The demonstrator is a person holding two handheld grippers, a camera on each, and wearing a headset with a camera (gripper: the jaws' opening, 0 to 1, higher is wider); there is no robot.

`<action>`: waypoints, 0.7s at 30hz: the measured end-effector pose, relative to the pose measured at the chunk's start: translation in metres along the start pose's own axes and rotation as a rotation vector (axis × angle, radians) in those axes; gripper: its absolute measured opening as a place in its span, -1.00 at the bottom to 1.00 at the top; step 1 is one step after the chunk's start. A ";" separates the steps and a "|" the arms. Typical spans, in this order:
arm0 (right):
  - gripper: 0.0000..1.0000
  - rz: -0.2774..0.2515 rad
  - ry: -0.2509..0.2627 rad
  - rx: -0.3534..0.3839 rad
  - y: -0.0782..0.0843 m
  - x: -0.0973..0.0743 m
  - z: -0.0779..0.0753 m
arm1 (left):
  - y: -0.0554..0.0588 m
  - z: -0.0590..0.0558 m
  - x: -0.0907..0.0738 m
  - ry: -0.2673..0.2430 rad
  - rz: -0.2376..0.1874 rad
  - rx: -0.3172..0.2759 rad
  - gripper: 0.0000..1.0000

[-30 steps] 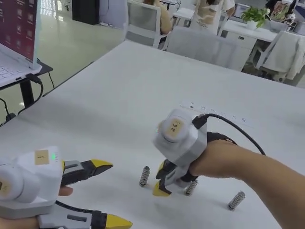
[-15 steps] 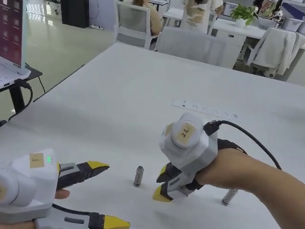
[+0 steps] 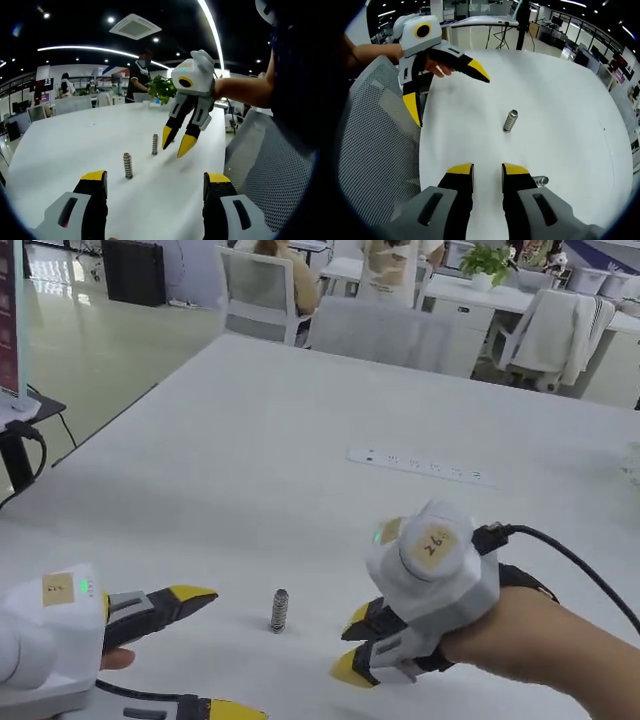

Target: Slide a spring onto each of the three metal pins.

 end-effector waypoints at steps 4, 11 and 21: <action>-0.60 -0.017 0.026 0.018 0.006 -0.010 0.002 | -0.001 -0.002 0.002 0.005 -0.002 0.000 0.50; -0.59 -0.031 0.063 0.055 0.020 -0.025 0.005 | -0.001 -0.006 0.004 0.014 0.001 -0.006 0.51; -0.59 -0.048 0.125 0.117 0.043 -0.051 0.002 | -0.001 -0.010 0.008 0.026 0.009 -0.009 0.51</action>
Point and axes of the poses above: the centre of the closed fingertips' face, and the gripper's own axes: x roughly forward along the fingers, z roughly to its left, y roughly out of its underside, the point moved 4 cm from there along -x, roughly backward along the fingers, and after that the axes turned 14 degrees about -z, right-handed, at the moved point
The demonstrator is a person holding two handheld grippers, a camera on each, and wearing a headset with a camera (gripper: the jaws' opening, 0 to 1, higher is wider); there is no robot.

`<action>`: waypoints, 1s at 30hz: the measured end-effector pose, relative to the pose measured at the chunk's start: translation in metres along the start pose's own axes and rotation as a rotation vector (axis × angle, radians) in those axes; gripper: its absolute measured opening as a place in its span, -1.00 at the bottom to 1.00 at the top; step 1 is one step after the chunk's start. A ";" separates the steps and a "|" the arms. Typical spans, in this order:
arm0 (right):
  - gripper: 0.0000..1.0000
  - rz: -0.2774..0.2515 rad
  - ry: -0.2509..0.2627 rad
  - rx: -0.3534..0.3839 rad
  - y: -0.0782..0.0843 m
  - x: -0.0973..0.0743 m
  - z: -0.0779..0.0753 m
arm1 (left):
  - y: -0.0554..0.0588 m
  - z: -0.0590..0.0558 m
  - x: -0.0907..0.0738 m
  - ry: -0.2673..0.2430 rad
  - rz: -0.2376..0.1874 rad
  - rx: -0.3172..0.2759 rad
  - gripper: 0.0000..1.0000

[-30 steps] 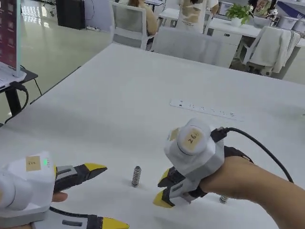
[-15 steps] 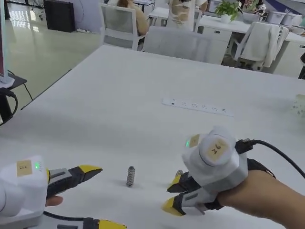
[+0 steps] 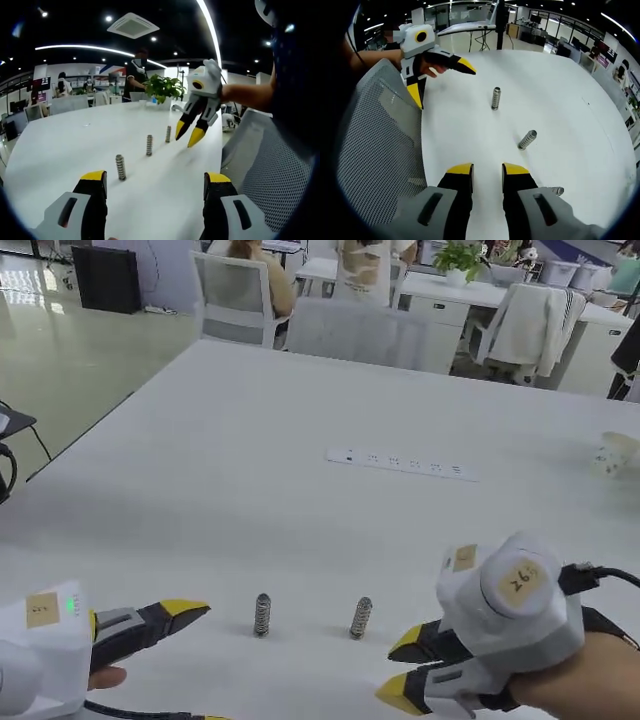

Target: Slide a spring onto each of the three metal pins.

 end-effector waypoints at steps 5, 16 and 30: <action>-0.59 -0.004 0.038 0.029 0.013 -0.017 -0.004 | 0.000 -0.002 0.003 0.006 0.005 -0.002 0.51; -0.56 -0.040 0.135 0.105 0.036 -0.049 -0.015 | 0.001 -0.005 0.006 0.015 0.012 -0.006 0.51; -0.41 -0.129 0.207 0.144 0.053 -0.075 -0.027 | 0.001 -0.002 0.003 -0.002 0.014 -0.007 0.51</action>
Point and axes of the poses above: the centre of the closed fingertips' face, and the gripper's own axes: x roughly forward along the fingers, z roughly to its left, y roughly out of its underside, the point moved 4 cm from there along -x, roughly backward along the fingers, and after that the axes turned 14 degrees about -z, right-handed, at the moved point
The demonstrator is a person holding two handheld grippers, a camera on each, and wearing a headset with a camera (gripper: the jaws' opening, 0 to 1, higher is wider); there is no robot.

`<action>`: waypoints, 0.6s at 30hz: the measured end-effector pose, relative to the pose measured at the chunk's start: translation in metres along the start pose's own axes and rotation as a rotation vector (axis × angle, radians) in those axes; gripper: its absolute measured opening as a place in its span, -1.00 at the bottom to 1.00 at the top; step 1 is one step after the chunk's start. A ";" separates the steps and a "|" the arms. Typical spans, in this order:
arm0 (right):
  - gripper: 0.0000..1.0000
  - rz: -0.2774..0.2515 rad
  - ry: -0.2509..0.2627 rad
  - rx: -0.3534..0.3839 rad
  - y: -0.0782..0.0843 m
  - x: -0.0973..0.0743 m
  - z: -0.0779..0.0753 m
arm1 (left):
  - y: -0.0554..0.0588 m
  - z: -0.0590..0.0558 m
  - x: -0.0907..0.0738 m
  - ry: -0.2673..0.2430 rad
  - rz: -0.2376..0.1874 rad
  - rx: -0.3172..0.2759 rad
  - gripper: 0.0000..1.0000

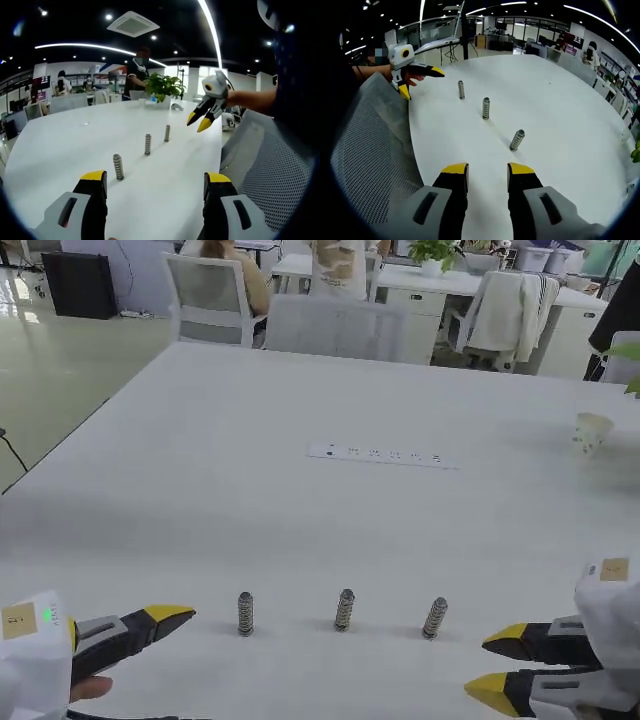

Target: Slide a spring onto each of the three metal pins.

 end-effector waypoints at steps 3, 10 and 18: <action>-0.35 -0.034 -0.004 0.010 0.000 -0.003 0.001 | 0.000 0.000 -0.001 -0.004 0.001 -0.002 0.51; -0.16 -0.088 -0.007 0.018 0.004 -0.006 0.004 | 0.000 0.000 -0.002 -0.013 0.002 -0.006 0.53; 0.20 -0.177 0.025 0.025 0.004 -0.010 0.001 | 0.001 0.002 -0.005 -0.024 0.000 -0.016 0.54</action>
Point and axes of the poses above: the centre of the closed fingertips' face, and the gripper's own axes: x roughly forward along the fingers, z roughly to its left, y roughly out of its underside, the point moved 4 cm from there along -x, roughly backward along the fingers, and after that the axes turned 14 degrees about -z, right-handed, at the moved point
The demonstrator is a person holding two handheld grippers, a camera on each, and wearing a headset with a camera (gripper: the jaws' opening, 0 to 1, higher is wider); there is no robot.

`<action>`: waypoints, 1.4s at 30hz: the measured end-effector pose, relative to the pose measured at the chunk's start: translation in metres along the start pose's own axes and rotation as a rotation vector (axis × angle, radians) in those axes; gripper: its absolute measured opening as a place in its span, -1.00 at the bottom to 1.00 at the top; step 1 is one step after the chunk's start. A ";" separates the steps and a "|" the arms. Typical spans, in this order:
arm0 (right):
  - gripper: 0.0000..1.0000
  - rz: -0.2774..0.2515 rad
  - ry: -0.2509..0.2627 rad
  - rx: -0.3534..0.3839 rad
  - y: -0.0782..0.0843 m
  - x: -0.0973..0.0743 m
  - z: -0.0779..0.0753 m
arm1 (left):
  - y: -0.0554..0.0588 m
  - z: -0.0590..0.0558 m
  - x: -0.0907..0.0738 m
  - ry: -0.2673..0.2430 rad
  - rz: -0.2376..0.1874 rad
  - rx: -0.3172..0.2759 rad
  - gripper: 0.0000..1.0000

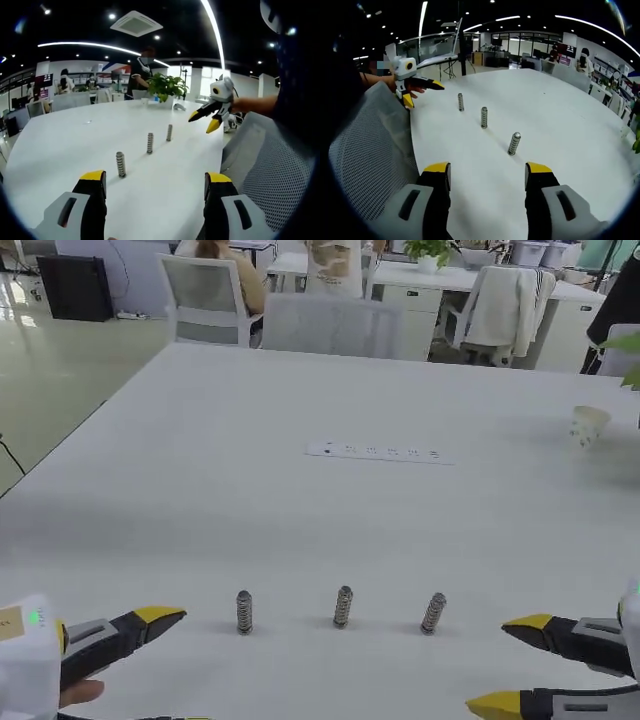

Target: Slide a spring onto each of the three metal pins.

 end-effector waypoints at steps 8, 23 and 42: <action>0.55 -0.061 0.004 0.009 -0.003 0.001 0.001 | 0.001 0.002 0.000 -0.007 -0.004 -0.005 0.55; 0.81 -0.112 0.012 0.033 -0.001 0.005 -0.001 | 0.003 0.004 0.000 -0.020 -0.002 -0.014 0.63; 0.96 -0.102 0.013 0.035 -0.001 0.007 0.000 | 0.004 0.007 0.000 -0.033 -0.001 -0.026 0.77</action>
Point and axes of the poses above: the centre of the closed fingertips' face, and the gripper's own axes: x roughly forward along the fingers, z roughly to its left, y roughly out of its underside, the point moved 4 cm from there along -x, roughly backward along the fingers, and after that the axes turned 14 degrees about -z, right-handed, at the moved point
